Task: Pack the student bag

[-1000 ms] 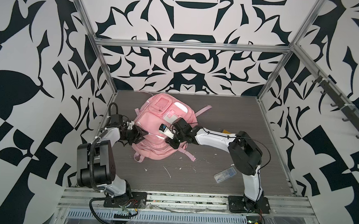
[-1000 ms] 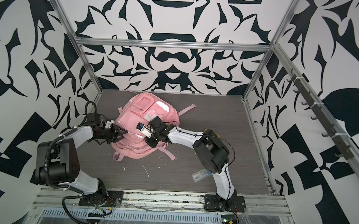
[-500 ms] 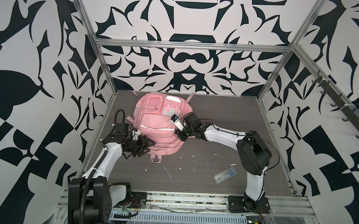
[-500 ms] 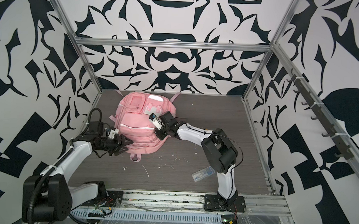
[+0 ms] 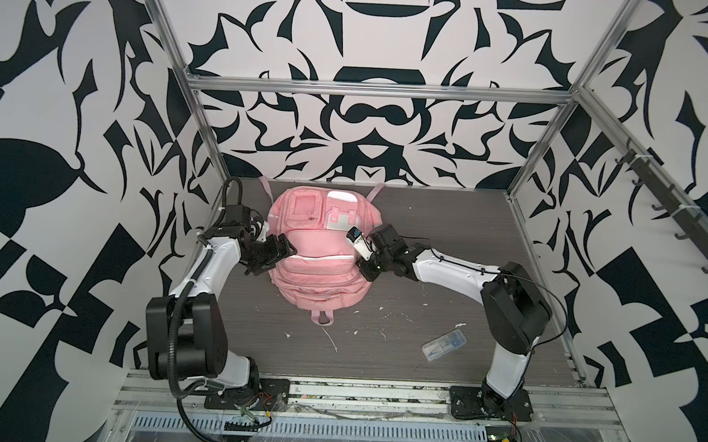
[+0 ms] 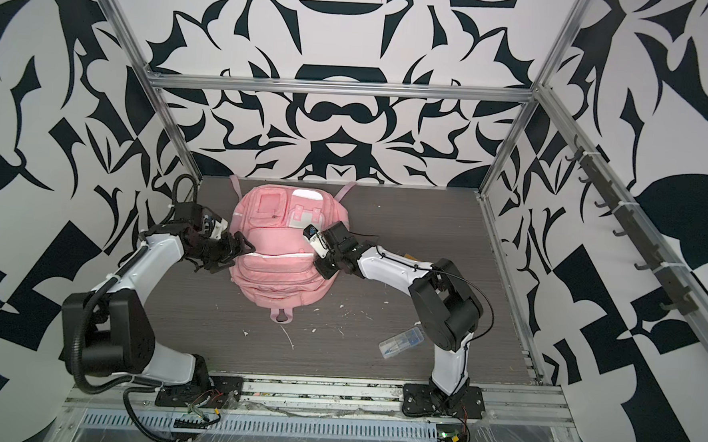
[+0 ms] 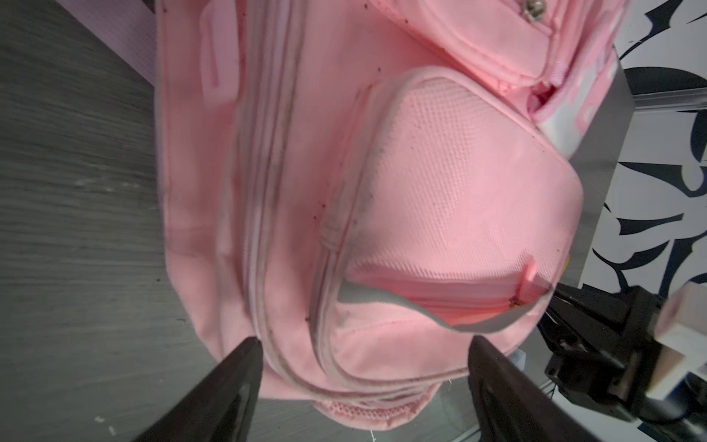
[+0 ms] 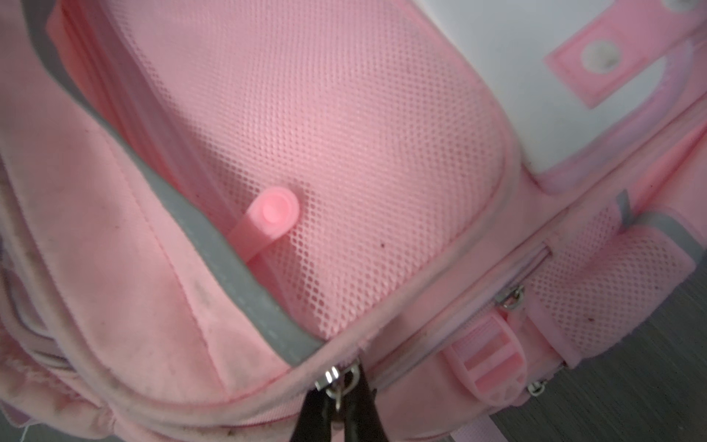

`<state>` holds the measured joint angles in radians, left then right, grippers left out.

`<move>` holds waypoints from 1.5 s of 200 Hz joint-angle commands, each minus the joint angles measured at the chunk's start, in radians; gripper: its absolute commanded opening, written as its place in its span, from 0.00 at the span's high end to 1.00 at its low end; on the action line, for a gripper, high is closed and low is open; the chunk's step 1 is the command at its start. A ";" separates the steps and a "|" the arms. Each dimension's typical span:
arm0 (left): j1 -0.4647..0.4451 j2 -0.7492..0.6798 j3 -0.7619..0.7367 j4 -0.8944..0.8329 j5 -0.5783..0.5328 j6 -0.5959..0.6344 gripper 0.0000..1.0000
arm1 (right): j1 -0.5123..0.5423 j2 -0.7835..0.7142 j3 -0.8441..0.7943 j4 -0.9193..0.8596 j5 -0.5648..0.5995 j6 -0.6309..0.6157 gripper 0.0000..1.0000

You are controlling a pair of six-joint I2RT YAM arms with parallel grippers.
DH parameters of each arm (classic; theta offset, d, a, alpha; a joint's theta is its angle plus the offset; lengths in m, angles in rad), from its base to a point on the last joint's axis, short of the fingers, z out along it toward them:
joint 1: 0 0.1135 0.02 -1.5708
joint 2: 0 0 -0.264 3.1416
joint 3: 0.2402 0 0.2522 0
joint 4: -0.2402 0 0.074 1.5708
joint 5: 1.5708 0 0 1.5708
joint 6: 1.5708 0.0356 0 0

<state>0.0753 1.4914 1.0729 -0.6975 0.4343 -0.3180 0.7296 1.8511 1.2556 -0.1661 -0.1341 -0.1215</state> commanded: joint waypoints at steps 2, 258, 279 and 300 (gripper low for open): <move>-0.004 0.052 0.066 0.024 -0.013 0.076 0.20 | -0.007 -0.036 0.039 -0.074 0.040 0.000 1.00; -0.100 -0.128 -0.223 0.270 0.153 -0.357 1.00 | 0.086 -0.331 -0.262 -0.324 -0.009 -0.381 1.00; -0.100 -0.120 -0.223 0.277 0.154 -0.372 1.00 | 0.139 -0.331 -0.247 -0.320 -0.014 -0.362 1.00; -0.100 -0.114 -0.220 0.280 0.152 -0.379 1.00 | 0.186 -0.311 -0.229 -0.329 -0.015 -0.348 1.00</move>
<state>-0.0357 1.3655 0.8417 -0.5041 0.5991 -0.6353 0.8585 1.5391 0.9951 -0.4061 -0.1097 -0.4641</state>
